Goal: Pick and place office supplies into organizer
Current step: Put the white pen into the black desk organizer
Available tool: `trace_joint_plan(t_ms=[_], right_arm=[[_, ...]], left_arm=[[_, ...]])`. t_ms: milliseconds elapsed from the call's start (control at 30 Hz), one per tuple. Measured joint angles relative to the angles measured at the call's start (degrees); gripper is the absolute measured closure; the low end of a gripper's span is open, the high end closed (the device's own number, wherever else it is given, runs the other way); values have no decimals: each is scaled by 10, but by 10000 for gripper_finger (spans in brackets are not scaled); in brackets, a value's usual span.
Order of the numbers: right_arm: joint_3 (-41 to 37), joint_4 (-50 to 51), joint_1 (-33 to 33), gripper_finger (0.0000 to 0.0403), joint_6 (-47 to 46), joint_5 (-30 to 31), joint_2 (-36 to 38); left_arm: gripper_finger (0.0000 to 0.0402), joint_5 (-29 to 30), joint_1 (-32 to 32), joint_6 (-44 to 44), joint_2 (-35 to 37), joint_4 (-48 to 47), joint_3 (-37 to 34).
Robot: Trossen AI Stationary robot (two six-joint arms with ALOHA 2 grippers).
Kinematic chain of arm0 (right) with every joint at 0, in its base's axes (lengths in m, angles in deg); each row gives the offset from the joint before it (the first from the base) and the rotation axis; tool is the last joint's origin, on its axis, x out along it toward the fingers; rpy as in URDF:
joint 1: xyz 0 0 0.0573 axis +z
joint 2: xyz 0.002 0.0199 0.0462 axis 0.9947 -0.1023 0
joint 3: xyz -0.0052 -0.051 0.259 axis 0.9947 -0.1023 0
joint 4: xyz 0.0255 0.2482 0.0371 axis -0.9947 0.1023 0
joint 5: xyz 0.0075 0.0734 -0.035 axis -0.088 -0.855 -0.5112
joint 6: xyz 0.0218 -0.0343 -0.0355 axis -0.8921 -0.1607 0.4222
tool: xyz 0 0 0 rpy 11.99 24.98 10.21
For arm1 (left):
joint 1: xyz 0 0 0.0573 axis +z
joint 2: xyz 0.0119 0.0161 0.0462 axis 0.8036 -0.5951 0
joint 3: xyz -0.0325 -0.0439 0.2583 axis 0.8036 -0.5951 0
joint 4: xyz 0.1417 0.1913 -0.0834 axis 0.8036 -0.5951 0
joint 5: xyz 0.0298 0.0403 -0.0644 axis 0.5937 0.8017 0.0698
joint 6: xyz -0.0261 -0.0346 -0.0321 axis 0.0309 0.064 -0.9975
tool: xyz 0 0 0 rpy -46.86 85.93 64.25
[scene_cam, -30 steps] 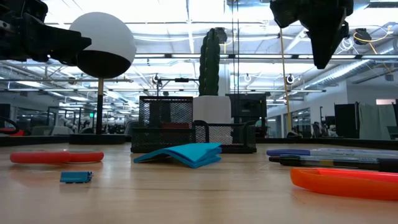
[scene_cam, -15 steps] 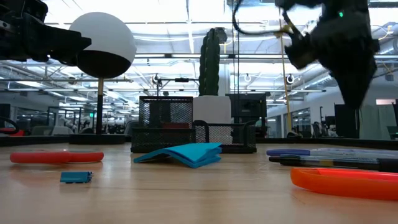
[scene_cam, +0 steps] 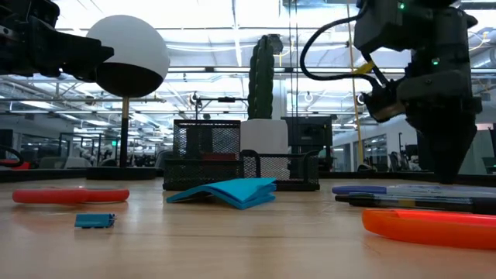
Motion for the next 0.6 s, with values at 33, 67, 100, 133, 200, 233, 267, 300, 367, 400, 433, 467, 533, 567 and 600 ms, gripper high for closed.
trace_joint_plan(t_ms=[33, 67, 100, 133, 200, 233, 267, 300, 367, 400, 433, 467, 533, 567, 600], right_arm=[[-5, -5, 0, 312, 0, 0, 0], [-11, -10, 0, 312, -1, 1, 0], [-17, -17, 0, 312, -3, 1, -1], [-21, -24, 0, 312, -4, 0, -4], [-28, -38, 0, 312, -4, 0, -12], [-31, -40, 0, 312, -3, 0, -18], [-34, -42, 1, 312, -2, 1, -21], [-37, -41, 1, 312, 0, 1, -27], [-40, -32, 1, 312, 9, 0, -38], [-41, -32, 1, 312, 16, 1, -39], [-42, -34, 1, 312, 23, 4, -39], [-42, -33, 1, 312, 28, 10, -39], [-42, -33, 1, 312, 39, 21, -39], [-42, -35, 1, 312, 43, 21, -38], [-42, -36, 1, 312, 47, 21, -37]], left_arm=[[256, 0, 0, 0, 0, 0, 0], [256, 0, 0, 0, 0, 0, 0], [256, 0, 0, 0, 0, 0, 0], [256, 0, 0, 0, 0, 0, 0], [256, 0, 0, 0, 0, 0, 0], [256, 0, 0, 0, 0, 0, 0], [256, 0, 0, 0, 0, 0, 0], [256, 0, 0, 0, 0, 0, 0], [256, 0, 0, 0, 0, 0, 0], [256, 0, 0, 0, 0, 0, 0], [256, 0, 0, 0, 0, 0, 0], [256, 0, 0, 0, 0, 0, 0], [256, 0, 0, 0, 0, 0, 0], [256, 0, 0, 0, 0, 0, 0], [256, 0, 0, 0, 0, 0, 0]])
